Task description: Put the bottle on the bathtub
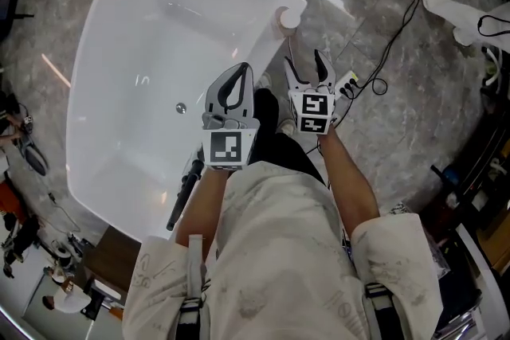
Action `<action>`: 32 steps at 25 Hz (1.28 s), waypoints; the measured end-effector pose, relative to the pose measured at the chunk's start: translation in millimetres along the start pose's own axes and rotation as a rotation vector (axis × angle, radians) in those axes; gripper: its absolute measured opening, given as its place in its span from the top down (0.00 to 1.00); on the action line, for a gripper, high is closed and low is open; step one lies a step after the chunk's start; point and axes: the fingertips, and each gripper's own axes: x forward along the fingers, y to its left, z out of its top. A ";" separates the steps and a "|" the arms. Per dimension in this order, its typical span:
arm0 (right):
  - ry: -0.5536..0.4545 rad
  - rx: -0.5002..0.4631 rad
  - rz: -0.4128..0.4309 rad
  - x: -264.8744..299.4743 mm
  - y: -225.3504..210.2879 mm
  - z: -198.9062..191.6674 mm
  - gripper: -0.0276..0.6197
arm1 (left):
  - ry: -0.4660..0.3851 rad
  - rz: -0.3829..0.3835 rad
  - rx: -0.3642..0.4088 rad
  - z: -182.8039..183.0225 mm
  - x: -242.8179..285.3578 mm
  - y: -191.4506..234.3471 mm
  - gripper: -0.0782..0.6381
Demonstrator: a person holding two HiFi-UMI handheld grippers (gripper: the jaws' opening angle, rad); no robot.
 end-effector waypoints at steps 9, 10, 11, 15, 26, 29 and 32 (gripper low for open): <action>-0.081 0.009 -0.041 -88.8 -10.5 -7.0 0.53 | -0.059 -0.031 0.038 10.9 -57.5 -53.7 0.89; -0.094 0.012 -0.047 -100.5 -12.8 -7.1 0.53 | -0.067 -0.037 0.042 12.4 -64.6 -61.1 0.89; -0.109 0.015 -0.056 -112.6 -15.2 -6.1 0.53 | -0.076 -0.042 0.046 14.1 -71.5 -68.1 0.89; -0.186 0.030 -0.087 -161.9 -25.0 3.3 0.53 | -0.109 -0.065 0.057 20.3 -91.5 -95.4 0.89; -0.440 -0.104 -0.126 -297.5 -56.4 58.9 0.53 | -0.306 -0.068 0.078 87.1 -145.3 -158.6 0.89; -0.539 -0.125 -0.124 -331.9 -54.7 89.8 0.53 | -0.370 -0.057 0.098 116.9 -163.8 -165.0 0.89; -0.664 -0.131 -0.114 -365.4 -49.8 124.2 0.53 | -0.433 -0.030 0.160 144.8 -185.0 -168.7 0.89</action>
